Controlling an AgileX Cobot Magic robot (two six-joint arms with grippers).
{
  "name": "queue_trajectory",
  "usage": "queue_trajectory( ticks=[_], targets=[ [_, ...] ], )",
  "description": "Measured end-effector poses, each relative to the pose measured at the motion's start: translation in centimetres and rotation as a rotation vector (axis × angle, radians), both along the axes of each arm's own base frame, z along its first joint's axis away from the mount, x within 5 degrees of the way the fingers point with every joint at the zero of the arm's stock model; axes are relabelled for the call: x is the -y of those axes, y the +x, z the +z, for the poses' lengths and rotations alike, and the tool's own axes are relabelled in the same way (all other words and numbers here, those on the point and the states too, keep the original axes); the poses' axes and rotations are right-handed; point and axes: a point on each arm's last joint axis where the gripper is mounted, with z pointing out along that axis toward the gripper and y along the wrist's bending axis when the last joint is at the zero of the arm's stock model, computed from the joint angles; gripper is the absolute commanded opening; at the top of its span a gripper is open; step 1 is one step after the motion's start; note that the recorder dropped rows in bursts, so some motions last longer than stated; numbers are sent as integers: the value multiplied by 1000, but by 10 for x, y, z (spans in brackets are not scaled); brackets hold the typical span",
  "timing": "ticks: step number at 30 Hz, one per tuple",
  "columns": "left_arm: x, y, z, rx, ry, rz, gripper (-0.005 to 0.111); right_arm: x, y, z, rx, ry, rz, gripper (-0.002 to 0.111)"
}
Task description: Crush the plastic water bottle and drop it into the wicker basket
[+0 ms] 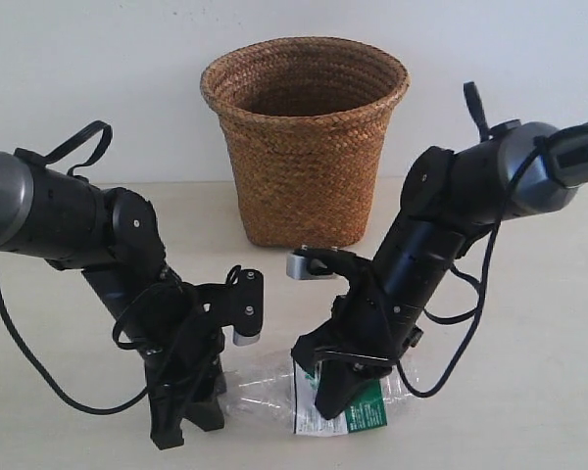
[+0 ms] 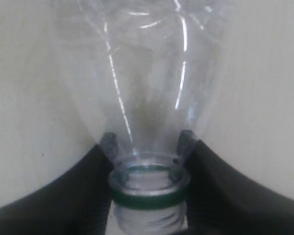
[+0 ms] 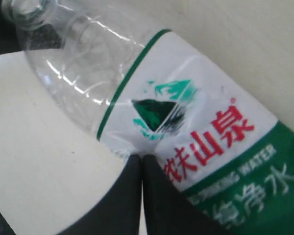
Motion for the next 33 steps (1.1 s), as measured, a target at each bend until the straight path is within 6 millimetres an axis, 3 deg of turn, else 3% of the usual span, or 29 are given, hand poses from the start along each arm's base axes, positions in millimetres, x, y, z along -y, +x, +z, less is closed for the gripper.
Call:
queue_trajectory(
  ticks=[4,13,18,25,28,29,33],
  targets=[
    [0,0,0,-2,0,-1,4,-5,8,-12,-63,-17,-19,0],
    [-1,0,0,-11,1,2,4,-9,20,-15,-178,-75,-47,0],
    [-1,-1,0,-21,1,1,4,-7,17,6,-114,-84,6,0],
    [0,-6,0,-70,-3,-5,4,12,27,72,171,-53,-31,0],
    [0,-7,0,-75,-2,-14,4,20,28,90,234,-42,-49,0],
    [0,-7,0,-77,-1,-14,4,21,28,92,239,-41,-45,0],
    [0,-7,0,-80,-1,-16,4,17,20,69,193,-64,16,0]
  ],
)
